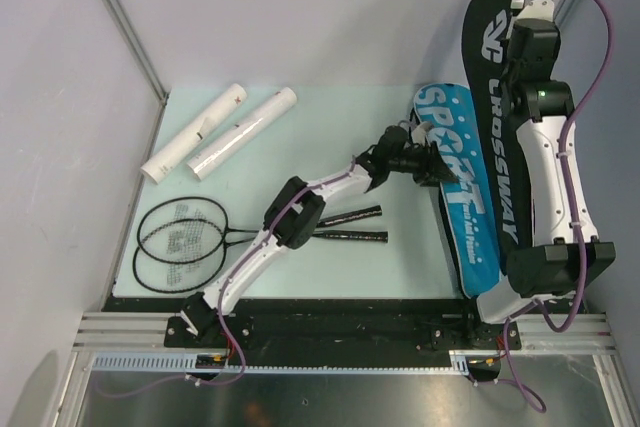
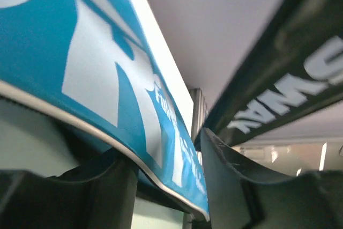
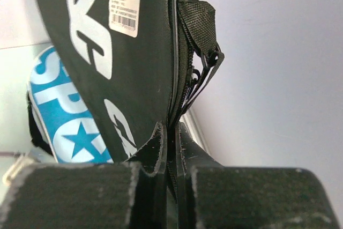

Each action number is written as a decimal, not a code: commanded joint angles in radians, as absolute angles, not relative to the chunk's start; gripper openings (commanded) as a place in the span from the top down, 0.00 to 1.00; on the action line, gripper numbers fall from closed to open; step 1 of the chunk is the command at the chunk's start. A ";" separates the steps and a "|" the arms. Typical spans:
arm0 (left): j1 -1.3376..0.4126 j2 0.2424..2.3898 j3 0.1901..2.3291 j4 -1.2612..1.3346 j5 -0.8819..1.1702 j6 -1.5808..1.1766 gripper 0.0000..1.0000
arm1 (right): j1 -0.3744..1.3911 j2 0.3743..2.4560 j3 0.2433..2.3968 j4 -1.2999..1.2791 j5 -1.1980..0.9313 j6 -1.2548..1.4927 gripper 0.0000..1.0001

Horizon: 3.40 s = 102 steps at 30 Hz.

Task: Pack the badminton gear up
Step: Pick up the racket bag from the center of the board, then open the racket bag.

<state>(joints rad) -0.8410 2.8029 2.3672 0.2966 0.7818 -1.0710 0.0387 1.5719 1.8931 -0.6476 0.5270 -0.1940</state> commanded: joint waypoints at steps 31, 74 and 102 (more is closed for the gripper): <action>-0.804 1.838 1.676 0.100 0.333 -0.577 0.08 | 0.350 1.505 1.744 -0.385 0.337 0.477 1.00; -0.752 1.833 1.663 0.052 0.580 -0.411 1.00 | 0.250 1.333 1.428 -0.625 0.031 -0.041 0.22; -0.652 1.711 1.462 0.057 0.371 -0.678 0.20 | 0.546 1.341 1.356 -0.287 0.308 0.058 1.00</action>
<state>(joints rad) -0.6308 1.8050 1.4742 0.0273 0.4038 -0.6773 0.5270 1.3800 1.3548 -0.3744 0.2024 0.0410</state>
